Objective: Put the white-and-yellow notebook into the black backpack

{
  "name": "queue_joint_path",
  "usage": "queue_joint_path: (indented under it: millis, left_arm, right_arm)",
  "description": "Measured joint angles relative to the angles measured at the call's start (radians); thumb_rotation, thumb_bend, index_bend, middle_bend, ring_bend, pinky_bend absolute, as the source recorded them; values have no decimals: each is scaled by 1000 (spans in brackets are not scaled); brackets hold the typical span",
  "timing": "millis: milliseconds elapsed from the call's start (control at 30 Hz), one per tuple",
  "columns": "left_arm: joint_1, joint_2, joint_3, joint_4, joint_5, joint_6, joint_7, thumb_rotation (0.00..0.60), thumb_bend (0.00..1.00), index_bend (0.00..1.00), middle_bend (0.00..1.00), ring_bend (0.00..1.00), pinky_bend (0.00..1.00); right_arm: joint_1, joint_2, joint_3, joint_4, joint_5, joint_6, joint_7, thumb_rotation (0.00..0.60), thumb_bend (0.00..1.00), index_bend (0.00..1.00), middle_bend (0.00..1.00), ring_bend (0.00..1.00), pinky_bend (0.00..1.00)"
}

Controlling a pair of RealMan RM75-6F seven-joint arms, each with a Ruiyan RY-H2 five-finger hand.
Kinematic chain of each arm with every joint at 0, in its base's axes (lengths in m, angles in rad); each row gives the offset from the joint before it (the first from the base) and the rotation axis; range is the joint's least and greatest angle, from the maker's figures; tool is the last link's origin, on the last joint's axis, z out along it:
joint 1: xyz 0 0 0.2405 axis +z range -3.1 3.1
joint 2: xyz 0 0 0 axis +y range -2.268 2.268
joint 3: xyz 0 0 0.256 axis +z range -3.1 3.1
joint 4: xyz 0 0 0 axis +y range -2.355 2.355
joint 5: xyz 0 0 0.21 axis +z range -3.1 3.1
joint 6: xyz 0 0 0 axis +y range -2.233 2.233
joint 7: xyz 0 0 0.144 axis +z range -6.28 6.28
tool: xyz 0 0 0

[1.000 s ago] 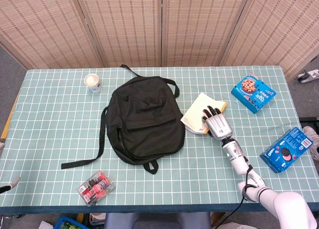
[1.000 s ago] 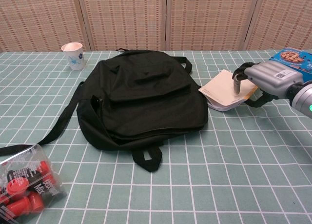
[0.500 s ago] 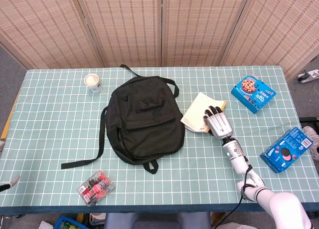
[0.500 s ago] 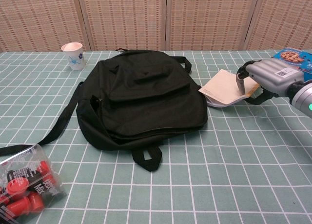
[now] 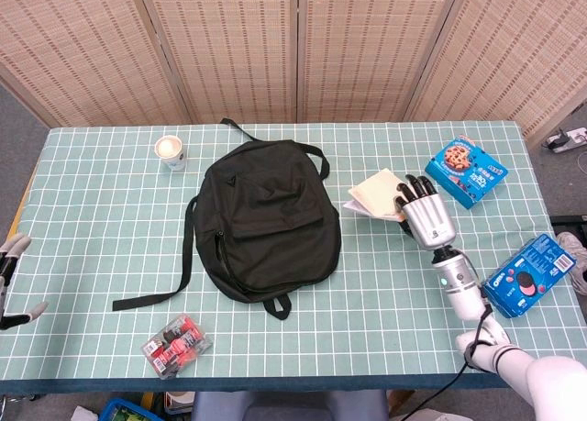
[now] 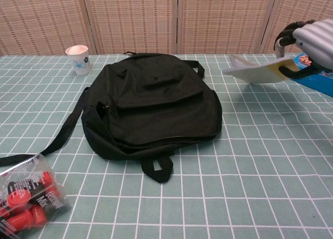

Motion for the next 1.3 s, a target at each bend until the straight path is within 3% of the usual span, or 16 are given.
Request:
queue_joint_path:
  millis: [367,600,933,1300]
  left_arm:
    - [-175,1,-23,27,114,-150,-77,600,140,134,74,141,78]
    - [-307,-34,-18,45,217,-259,-188,600,140,168,109,150,78]
    - [-499,-157,-6,89,312,-390,-260,600,140,222,161,184,88]
    - [-651,-332,-7,189,278,-543,-230,600,140,266,177,193,128]
  right_arm:
    - [-66,225,28,-318,-25,143,-135,600,365,742,348,184,212]
    - [-102,332,46,-460,-32,191,-221,600,365,742,348,184,211]
    - [-137,378,60,-511,-25,208,-273,600,365,742,348,184,212]
    - [-153,378,62,-502,-22,206,-267,600,365,742,348,184,212]
